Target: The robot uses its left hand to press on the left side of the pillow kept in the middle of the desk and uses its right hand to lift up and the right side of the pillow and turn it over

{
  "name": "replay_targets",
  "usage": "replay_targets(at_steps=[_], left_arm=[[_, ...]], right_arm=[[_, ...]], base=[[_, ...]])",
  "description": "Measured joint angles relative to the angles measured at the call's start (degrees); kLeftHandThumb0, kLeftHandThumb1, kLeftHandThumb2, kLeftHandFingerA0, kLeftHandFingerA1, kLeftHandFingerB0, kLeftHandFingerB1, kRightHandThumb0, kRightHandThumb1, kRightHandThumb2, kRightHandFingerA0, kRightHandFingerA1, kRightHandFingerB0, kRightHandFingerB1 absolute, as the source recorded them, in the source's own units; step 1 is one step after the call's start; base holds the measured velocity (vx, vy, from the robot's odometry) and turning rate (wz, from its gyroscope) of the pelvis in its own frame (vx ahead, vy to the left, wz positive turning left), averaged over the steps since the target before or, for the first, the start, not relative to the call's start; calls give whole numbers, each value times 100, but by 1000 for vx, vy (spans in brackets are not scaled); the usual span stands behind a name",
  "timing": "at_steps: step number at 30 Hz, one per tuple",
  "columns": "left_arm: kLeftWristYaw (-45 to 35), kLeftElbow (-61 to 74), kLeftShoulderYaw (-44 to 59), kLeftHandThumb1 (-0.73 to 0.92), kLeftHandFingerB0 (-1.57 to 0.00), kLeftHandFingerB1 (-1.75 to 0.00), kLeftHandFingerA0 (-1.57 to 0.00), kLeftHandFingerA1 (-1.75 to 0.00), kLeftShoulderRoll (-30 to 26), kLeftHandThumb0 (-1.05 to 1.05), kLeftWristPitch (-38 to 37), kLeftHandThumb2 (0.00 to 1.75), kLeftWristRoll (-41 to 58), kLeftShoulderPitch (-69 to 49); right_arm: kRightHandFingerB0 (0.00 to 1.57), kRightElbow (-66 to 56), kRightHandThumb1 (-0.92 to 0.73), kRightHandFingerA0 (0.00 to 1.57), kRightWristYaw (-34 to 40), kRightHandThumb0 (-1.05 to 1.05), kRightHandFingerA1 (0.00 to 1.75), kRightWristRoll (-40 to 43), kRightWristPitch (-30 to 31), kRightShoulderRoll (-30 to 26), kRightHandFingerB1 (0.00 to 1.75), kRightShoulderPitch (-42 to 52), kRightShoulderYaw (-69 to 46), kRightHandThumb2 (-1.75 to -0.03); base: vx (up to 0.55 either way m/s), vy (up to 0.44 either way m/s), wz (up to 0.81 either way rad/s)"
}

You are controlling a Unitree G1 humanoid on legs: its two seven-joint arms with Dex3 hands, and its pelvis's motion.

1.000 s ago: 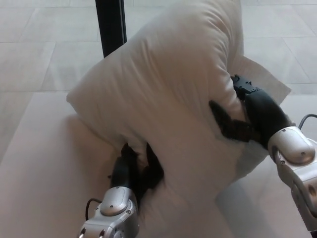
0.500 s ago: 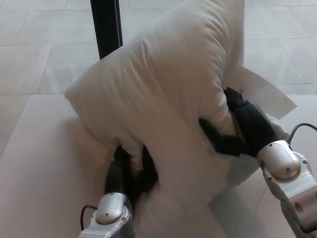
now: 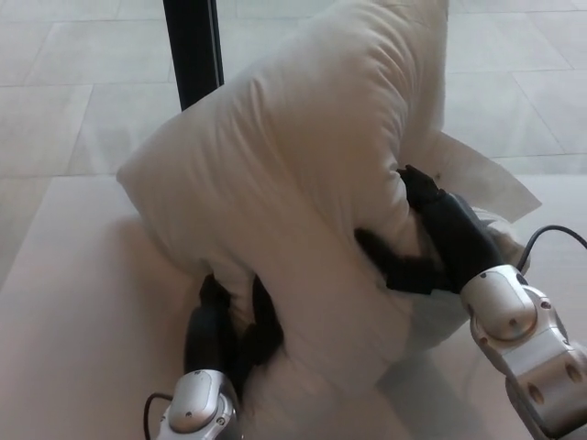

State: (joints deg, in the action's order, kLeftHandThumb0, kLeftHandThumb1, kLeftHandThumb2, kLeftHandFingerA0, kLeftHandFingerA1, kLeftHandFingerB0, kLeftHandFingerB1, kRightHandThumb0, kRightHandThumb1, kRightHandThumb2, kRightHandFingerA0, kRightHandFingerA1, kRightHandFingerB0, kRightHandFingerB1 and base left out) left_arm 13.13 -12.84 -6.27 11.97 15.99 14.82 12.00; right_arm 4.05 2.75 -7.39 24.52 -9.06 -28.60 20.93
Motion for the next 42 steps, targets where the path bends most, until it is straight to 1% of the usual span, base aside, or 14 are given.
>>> replay_targets(at_steps=[1, 4, 6, 9, 11, 12, 14, 15, 16, 17, 20, 21, 25, 42], left_arm=[[-6, -22, 0, 56, 0, 0, -12, -53, -3, -94, -63, 89, 12, -16], [-16, -96, 0, 56, 0, 0, -13, -54, -8, -93, -215, 89, 38, -46], [-22, -145, 0, 57, 0, 0, -11, -49, -10, -91, -316, 89, 63, -62], [-35, -185, -18, 53, 0, 0, -10, -46, -15, -87, -444, 86, 112, -99], [-47, -214, -50, 59, 0, 0, -14, -49, -18, -102, -545, 92, 139, -136], [-51, -232, -87, 60, 0, 0, -18, -52, -20, -97, -613, 95, 155, -164], [-48, -231, -195, 64, 0, 0, -19, -52, -25, -98, -677, 98, 158, -212], [-44, -229, -259, 78, 0, 0, -13, -53, -33, -78, -724, 63, 156, -240], [-40, -212, -333, 62, -11, -57, -40, -84, -45, -76, -758, 97, 151, -268], [-36, -199, -390, 52, 0, -9, -15, -75, -52, -70, -788, 85, 145, -286], [-30, -3, -417, 61, 0, 0, -13, -60, -84, -63, -805, 85, 220, -369], [-28, 92, -408, 62, 0, 0, -5, -54, -96, -65, -797, 86, 244, -392], [-31, 529, -350, 59, 0, 0, -10, -57, -127, -65, -679, 84, 424, -591], [-436, 1344, 1289, 66, 0, -18, -12, -48, -1733, -66, 539, 60, 1396, -725]], right_arm=[[63, 3, -47, 92, 11, -56, 167, -27, 0, 0, 50, -4, 32, -60], [62, 20, -47, 93, 37, -57, 169, -109, 0, 0, 50, -24, 102, -60], [54, 29, -55, 41, 47, -62, 104, -153, 0, 0, 46, -32, 139, -57], [50, 21, -53, 73, 69, -64, 141, -186, -10, 0, 46, -17, 180, -61], [47, -10, -57, 56, 95, -67, 135, -206, -18, 0, 43, 48, 214, -59], [36, -55, -47, 60, 110, -80, 77, -207, -30, 0, 49, 114, 217, -88], [42, -184, -55, 59, 122, -72, 81, -192, -39, 0, 47, 254, 187, -57], [30, -279, -45, 48, 127, -70, 80, -176, -46, 1, 53, 359, 145, -89], [32, -377, -45, 50, 131, -64, 77, -154, -48, 1, 50, 424, 68, -87], [46, -460, -61, 57, 131, -57, 85, -134, -46, 2, 35, 484, -2, -59], [45, -739, -64, 41, 132, -59, 54, -8, -8, 6, 36, 600, -472, -60], [30, -794, -53, 40, 129, -57, 62, 50, 0, 0, 49, 603, -637, -93], [37, -943, -63, 36, 35, -59, 48, 340, 73, -145, 34, 616, -1463, -59], [25, -659, -73, 32, -992, -78, 43, 1547, 468, -1309, 29, 1408, -4274, -63]], base=[[0, 0, 0], [0, 0, 0], [0, 0, 0], [0, 0, 0], [0, 0, 0], [0, 0, 0], [0, 0, 0], [0, 0, 0], [0, 0, 0], [0, 0, 0], [0, 0, 0], [0, 0, 0], [0, 0, 3], [0, 0, 0]])
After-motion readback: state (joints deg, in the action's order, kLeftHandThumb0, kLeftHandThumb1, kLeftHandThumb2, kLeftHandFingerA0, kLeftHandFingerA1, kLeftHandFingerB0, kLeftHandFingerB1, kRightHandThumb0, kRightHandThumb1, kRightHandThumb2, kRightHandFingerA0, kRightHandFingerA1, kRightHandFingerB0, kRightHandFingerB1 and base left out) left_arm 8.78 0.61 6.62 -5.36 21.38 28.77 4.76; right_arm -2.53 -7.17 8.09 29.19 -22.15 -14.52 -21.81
